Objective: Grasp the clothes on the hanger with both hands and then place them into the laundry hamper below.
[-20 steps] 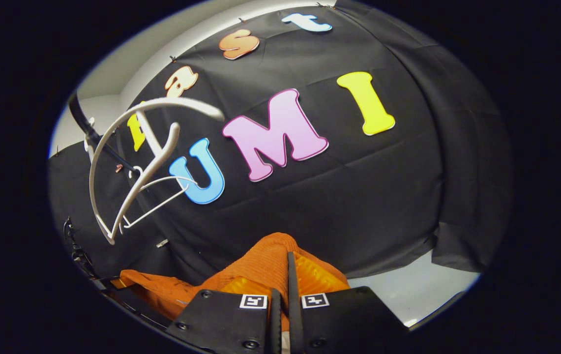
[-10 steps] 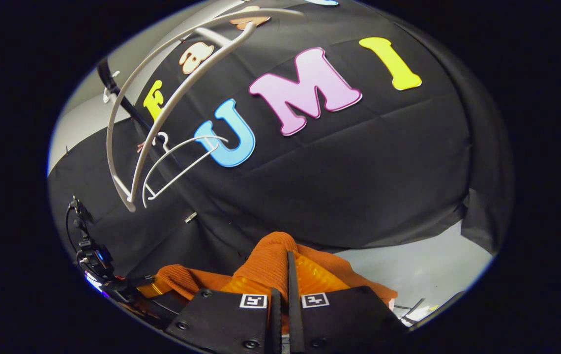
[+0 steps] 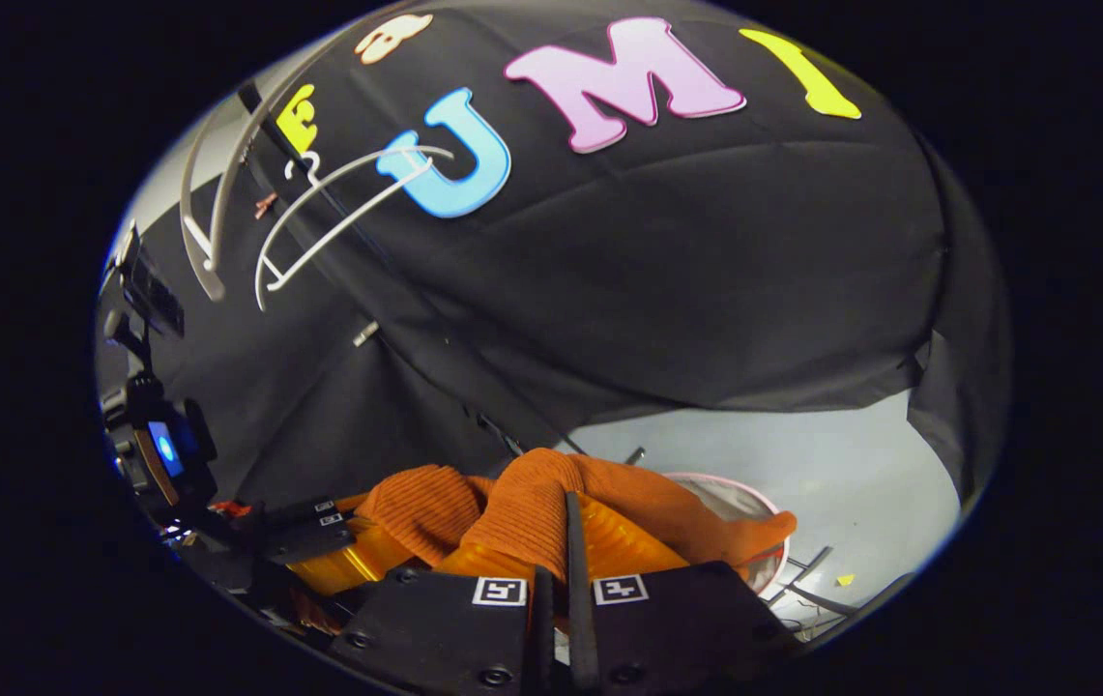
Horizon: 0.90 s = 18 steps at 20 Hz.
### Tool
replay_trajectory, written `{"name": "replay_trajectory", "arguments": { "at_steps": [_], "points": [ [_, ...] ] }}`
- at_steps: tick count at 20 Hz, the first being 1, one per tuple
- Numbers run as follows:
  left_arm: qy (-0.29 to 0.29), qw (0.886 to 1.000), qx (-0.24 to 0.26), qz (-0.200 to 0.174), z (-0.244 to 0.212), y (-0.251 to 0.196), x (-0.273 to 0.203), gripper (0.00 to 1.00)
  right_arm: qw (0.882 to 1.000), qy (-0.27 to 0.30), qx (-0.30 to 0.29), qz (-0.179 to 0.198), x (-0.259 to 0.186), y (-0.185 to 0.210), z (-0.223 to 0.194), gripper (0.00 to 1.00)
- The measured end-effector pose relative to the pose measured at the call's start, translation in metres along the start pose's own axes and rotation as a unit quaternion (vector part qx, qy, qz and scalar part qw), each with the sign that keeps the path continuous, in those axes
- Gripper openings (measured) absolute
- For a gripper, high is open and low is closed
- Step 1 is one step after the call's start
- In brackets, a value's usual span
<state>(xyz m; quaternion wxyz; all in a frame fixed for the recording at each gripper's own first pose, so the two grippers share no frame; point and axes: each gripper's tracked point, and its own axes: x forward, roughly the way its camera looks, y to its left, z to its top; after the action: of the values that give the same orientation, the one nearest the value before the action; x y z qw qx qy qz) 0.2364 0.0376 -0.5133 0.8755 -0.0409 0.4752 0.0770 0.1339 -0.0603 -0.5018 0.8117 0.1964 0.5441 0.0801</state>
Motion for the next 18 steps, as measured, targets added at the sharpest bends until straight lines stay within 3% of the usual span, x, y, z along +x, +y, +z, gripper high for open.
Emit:
{"name": "replay_trajectory", "arguments": {
  "at_steps": [1, 2, 4, 5, 9, 10, 13, 14, 15, 18],
  "points": [
    [0.016, 1.0, 0.012, 0.001, -0.011, -0.006, 0.005, 0.12, 1.0, 0.019, -0.002, -0.003, -0.011, -0.002, -0.003, 0.11],
    [0.03, 0.999, 0.013, 0.003, -0.022, -0.003, 0.015, 0.14, 0.999, 0.04, -0.008, -0.012, 0.012, -0.007, -0.022, 0.15],
    [0.061, 0.998, 0.008, -0.002, -0.045, 0.0, 0.017, 0.27, 0.996, 0.073, -0.021, -0.041, 0.01, -0.028, -0.038, 0.17],
    [0.077, 0.997, 0.008, 0.001, -0.05, 0.004, 0.018, 0.41, 0.995, 0.081, -0.029, -0.047, 0.01, -0.034, -0.042, 0.16],
    [0.097, 0.995, 0.007, 0.021, -0.053, 0.02, 0.021, 0.98, 0.996, 0.075, -0.018, -0.052, 0.005, -0.042, -0.027, 0.89],
    [0.097, 0.995, 0.007, 0.022, -0.049, 0.022, 0.018, 0.97, 0.995, 0.076, -0.024, -0.058, 0.009, -0.047, -0.031, 0.98],
    [0.089, 0.996, 0.004, 0.019, -0.047, 0.025, 0.014, 0.96, 0.995, 0.08, -0.021, -0.061, 0.011, -0.053, -0.031, 0.99],
    [0.089, 0.996, 0.003, 0.016, -0.049, 0.025, 0.012, 0.96, 0.995, 0.08, -0.017, -0.063, 0.008, -0.055, -0.031, 0.92],
    [0.089, 0.996, 0.0, 0.017, -0.052, 0.028, 0.009, 0.96, 0.995, 0.08, -0.015, -0.064, 0.007, -0.054, -0.032, 0.99],
    [0.094, 0.995, -0.01, 0.016, -0.061, 0.031, -0.002, 0.96, 0.995, 0.083, -0.009, -0.061, 0.003, -0.049, -0.038, 0.99]
  ]
}}
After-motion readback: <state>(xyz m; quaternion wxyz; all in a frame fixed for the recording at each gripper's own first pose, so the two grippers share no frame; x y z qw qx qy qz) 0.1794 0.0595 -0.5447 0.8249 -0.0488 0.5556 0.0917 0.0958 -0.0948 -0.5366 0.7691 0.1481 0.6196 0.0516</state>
